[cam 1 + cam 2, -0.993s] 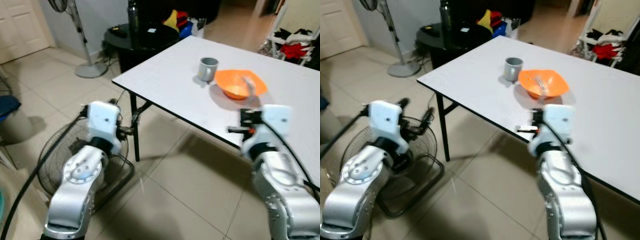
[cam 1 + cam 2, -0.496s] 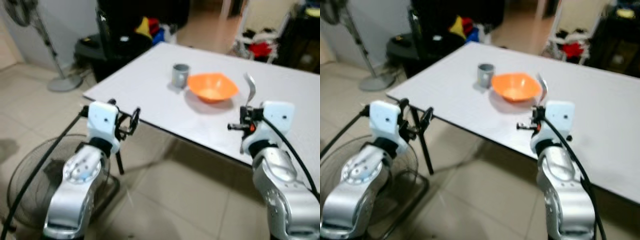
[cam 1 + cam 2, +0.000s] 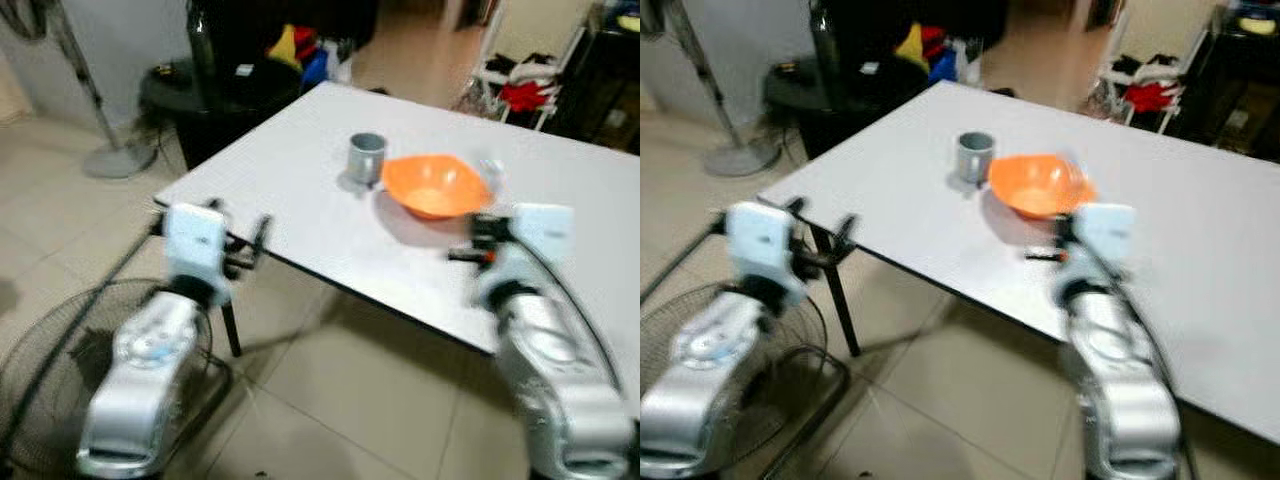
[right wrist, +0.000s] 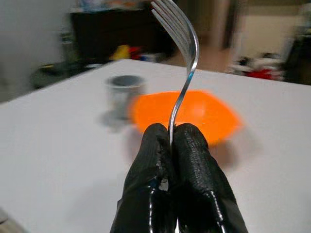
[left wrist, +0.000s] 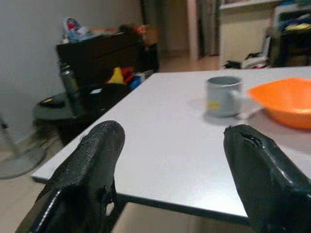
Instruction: Setting the table
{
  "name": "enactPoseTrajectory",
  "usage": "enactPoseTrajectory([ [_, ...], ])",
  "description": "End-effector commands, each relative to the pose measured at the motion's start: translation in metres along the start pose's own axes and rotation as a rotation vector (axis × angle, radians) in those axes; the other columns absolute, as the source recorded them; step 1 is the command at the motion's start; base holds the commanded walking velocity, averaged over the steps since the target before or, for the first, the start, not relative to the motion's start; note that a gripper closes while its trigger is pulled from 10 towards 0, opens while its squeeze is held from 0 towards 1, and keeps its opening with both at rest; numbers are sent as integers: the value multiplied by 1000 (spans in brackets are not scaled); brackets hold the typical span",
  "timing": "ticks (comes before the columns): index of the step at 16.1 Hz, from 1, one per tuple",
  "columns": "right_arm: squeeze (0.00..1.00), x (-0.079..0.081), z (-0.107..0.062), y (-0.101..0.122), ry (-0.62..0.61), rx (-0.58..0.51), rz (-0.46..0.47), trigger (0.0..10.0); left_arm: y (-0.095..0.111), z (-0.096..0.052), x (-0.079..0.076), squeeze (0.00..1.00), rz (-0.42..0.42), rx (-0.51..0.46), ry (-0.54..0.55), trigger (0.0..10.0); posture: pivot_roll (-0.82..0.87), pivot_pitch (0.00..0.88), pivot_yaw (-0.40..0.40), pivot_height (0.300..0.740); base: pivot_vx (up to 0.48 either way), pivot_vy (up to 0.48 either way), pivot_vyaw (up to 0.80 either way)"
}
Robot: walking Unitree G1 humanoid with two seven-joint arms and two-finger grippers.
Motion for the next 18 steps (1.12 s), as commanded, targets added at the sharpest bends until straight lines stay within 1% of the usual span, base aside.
enactPoseTrajectory([
  [1,0,-9,-1,0,-35,-7,-8,10000,2,2,-7,0,-5,-7,-19,10000,90,0,5,740,304,0,0],
  [6,0,-9,-1,0,-37,-2,-9,10000,2,2,-7,0,-7,-6,-23,10000,87,0,10,740,304,0,0],
  [10,0,-8,-1,-1,-31,5,-6,10000,2,2,-7,0,-7,-6,-22,10000,89,0,8,740,303,0,-800],
  [18,0,-7,-2,-1,-33,-1,-4,10000,2,2,-7,0,-9,-9,-28,10000,87,0,8,740,305,0,0],
])
Point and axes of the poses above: a point about 5 cm out from each wrist's last joint towards the gripper, its own z axis pointing out of the wrist towards the gripper, its own y axis along the axis of the wrist's last joint, x = y × z, the point moved 2 cm from there along z, pointing out of the wrist towards the gripper, and after that the axes turned 11 degrees about -z, right-handed, at the moved point
